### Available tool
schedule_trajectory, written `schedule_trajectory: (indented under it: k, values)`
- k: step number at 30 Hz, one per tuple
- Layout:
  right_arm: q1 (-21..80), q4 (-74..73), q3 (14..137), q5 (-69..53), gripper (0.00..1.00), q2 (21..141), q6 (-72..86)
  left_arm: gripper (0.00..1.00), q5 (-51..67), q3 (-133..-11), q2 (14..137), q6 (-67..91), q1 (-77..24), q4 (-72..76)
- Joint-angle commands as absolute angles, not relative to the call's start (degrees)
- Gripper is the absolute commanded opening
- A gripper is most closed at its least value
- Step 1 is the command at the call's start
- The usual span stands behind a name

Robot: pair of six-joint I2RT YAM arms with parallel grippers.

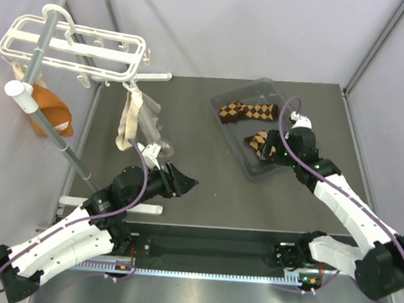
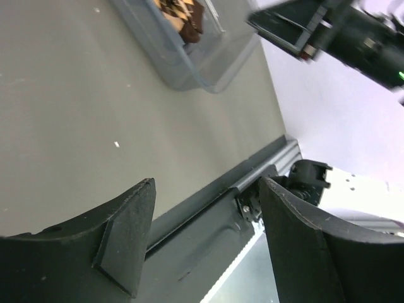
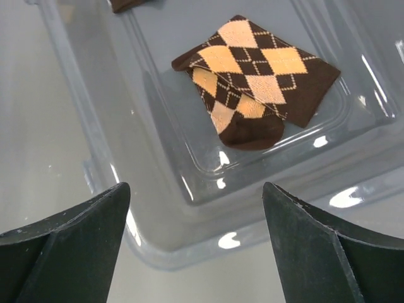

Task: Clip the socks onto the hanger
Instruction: Rotate the hanger.

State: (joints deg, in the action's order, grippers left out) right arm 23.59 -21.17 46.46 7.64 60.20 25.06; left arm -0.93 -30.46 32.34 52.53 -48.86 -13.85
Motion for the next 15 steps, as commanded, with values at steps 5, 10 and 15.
schedule_trajectory:
  k: [5, 10, 15]
  values:
    - [22.3, -12.6, 53.8, 5.9, 0.84, 70.3, 22.9, 0.7, 4.1, -28.2, 32.8, 54.8, -49.0, -5.4]
    - [22.3, -9.4, 55.5, 5.2, 0.78, 76.9, 23.9, 0.69, 3.8, -28.4, 34.9, 53.7, -49.0, -5.6]
    - [22.3, -5.3, 53.0, -0.7, 0.74, 79.6, 24.3, 0.68, 0.7, -29.1, 34.6, 51.5, -49.0, -8.4]
